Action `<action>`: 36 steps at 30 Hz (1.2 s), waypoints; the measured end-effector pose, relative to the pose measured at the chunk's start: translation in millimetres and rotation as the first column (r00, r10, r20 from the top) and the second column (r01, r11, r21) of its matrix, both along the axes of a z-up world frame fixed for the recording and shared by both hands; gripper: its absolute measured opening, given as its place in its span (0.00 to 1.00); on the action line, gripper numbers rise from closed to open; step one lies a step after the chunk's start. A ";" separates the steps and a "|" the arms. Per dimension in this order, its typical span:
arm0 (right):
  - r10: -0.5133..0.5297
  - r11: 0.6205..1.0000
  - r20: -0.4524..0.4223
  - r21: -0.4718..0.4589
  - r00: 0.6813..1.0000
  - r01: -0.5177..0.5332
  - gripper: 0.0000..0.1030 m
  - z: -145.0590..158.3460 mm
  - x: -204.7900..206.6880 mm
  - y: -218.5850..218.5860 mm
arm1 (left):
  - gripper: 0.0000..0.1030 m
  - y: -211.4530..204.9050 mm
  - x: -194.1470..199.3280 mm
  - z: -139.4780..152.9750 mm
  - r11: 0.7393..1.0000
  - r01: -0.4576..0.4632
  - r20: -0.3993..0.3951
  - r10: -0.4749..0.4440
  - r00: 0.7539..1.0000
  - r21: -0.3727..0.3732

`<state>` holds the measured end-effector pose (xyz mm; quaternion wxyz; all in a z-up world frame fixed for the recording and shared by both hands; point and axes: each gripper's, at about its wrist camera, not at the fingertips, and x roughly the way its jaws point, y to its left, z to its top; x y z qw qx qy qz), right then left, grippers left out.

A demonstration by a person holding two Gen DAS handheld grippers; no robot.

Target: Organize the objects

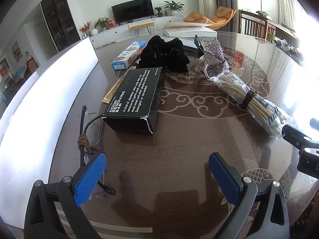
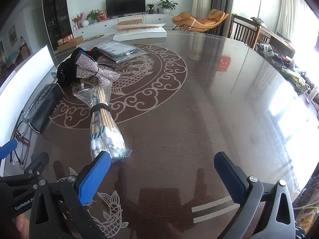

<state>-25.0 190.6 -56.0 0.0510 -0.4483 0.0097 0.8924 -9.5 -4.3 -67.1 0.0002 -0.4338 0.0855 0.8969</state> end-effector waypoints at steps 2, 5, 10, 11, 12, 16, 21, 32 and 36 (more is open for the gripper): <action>0.010 1.000 0.010 0.000 1.000 -0.010 1.00 -2.6 -1.4 -2.8 | 1.00 0.7 -2.0 -2.7 1.000 -0.001 0.013 0.001 1.000 -0.007; 0.018 1.000 0.011 0.006 1.000 -0.018 1.00 -4.0 -2.8 -6.0 | 1.00 -0.4 -3.3 -3.9 1.000 -0.003 0.015 0.003 1.000 -0.001; 0.015 1.000 0.026 -0.005 1.000 -0.015 1.00 -7.1 -5.5 -4.4 | 1.00 2.0 -8.4 -3.4 1.000 0.002 0.019 -0.002 1.000 -0.015; 0.011 1.000 0.032 0.000 0.999 -0.011 1.00 -8.3 -6.2 -3.8 | 1.00 2.9 -9.9 -3.2 1.000 0.004 0.019 -0.004 1.000 -0.021; 0.009 1.000 0.039 0.003 0.999 -0.009 1.00 -9.6 -7.5 -3.4 | 1.00 4.2 -11.2 -2.9 1.000 0.006 0.020 -0.006 1.000 -0.029; 0.007 1.000 0.063 0.000 0.998 -0.006 1.00 -14.7 -11.9 -2.2 | 1.00 7.8 -15.5 -2.0 0.998 0.018 0.023 -0.017 1.000 -0.053; 0.010 1.000 0.076 -0.006 0.997 -0.009 1.00 -17.6 -15.4 -1.7 | 1.00 6.6 -22.5 -2.3 0.999 0.023 0.032 -0.021 0.999 -0.035; 0.006 1.000 0.025 -0.017 1.000 -0.005 1.00 -20.8 -62.1 1.5 | 1.00 -1.4 -56.6 -8.4 0.995 0.021 0.067 -0.028 0.997 0.102; -0.017 1.000 0.014 -0.017 1.000 0.017 1.00 -22.6 -72.6 1.6 | 1.00 -6.4 -62.1 -10.9 0.990 0.016 0.077 -0.027 0.997 0.143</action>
